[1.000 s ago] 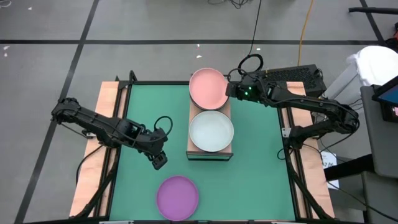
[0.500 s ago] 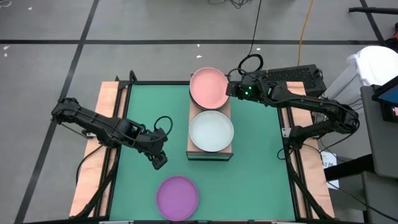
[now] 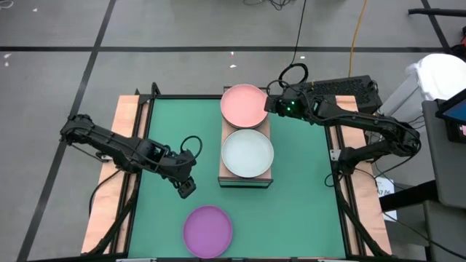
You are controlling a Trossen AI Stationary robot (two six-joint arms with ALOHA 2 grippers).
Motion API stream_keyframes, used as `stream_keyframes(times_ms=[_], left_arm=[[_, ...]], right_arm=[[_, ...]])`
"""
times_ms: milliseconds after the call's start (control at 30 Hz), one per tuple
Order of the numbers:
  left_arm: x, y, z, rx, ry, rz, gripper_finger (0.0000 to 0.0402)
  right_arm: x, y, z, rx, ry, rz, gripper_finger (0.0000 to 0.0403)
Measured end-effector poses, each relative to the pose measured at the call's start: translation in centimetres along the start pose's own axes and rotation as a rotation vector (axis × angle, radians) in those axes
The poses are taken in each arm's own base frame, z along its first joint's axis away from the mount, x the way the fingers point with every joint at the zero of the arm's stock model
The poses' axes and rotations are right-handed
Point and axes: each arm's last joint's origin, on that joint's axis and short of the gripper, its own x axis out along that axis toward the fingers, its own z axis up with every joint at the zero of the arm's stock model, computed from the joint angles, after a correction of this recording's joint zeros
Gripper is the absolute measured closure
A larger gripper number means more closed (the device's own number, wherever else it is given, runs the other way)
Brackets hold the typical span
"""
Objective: Place and stack plates onto a shelf
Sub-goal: Stack the pink plate on top of the black plate, then stack the purple plate on top of the gray plate
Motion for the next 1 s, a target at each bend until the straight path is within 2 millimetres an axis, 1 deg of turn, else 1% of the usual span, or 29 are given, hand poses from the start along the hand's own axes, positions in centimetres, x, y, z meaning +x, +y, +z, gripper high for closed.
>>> stream_keyframes(times_ms=[167,267,467,600,800,1000], left_arm=[[0.0,0.0,0.0,0.006,-0.008,0.008,0.0151],[0.5,0.4,-0.2,-0.005,0.002,0.026,0.0151],[1.5,1.0,-0.7,-0.022,0.032,0.057,0.0151],[1.9,1.2,-0.9,-0.022,0.038,0.065,0.0151],[2.1,1.1,-0.9,-0.019,0.042,0.046,0.0151],[2.1,1.1,-1.1,-0.072,0.124,-0.004,0.0151]], right_arm=[[0.0,0.1,0.1,0.008,-0.007,0.012,0.035],[-0.4,0.2,0.2,0.015,-0.014,0.024,0.0348],[-1.5,0.4,0.6,0.01,-0.034,0.056,0.0348],[-2.3,0.7,0.8,-0.023,-0.048,0.087,0.0348],[-3.8,1.1,0.4,-0.063,-0.04,0.128,0.0348],[-5.2,1.3,-0.5,-0.101,0.039,0.157,0.0348]])
